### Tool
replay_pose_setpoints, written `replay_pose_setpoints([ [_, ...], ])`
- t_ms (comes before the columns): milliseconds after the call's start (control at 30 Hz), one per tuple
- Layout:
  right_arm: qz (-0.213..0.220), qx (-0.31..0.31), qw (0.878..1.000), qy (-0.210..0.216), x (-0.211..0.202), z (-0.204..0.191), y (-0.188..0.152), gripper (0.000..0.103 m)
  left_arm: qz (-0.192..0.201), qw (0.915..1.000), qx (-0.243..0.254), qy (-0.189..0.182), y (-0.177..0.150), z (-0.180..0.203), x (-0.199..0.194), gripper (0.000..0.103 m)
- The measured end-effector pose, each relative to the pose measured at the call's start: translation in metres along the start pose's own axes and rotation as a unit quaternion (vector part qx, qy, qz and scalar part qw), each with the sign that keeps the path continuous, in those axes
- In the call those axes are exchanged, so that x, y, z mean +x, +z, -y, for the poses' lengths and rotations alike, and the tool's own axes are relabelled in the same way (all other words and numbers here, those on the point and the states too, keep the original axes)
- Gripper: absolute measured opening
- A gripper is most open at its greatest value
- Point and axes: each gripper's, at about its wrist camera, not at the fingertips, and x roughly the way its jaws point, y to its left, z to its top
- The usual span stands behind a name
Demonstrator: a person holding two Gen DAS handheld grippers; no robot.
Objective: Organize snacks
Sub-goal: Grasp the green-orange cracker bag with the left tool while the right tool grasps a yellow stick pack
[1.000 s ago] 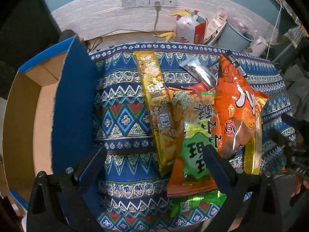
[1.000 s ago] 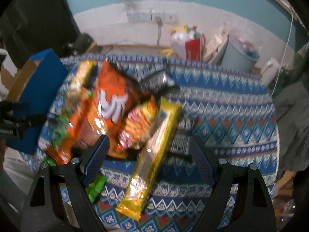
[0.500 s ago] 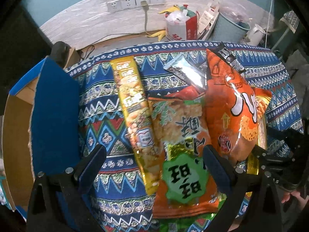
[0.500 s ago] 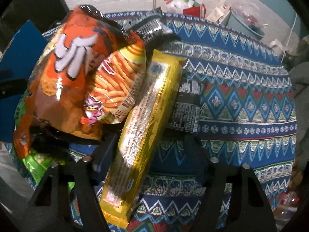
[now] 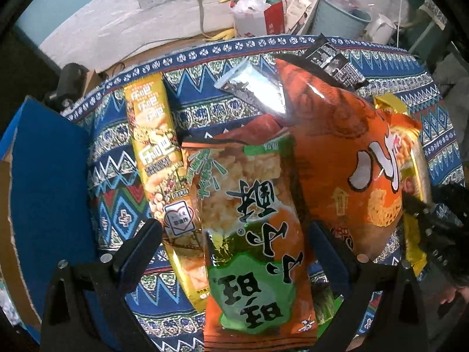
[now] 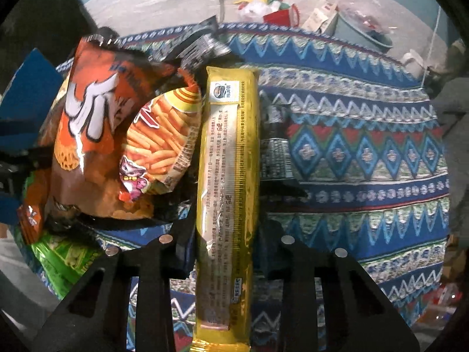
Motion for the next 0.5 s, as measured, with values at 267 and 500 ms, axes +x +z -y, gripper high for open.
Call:
replay_pose_setpoints([
  [267,0.036,-0.003,0.999,-0.017,-0.031,-0.004,0.012,0.032,0.019,0.9996,0.019,-0.003,-0.009,-0.008,-0.007,0.038],
  [500,0.074,-0.002,0.997,-0.028,-0.059,-0.007,0.022,0.031,0.055,0.9983,0.011,-0.013,-0.012,-0.021,-0.036,0.035],
])
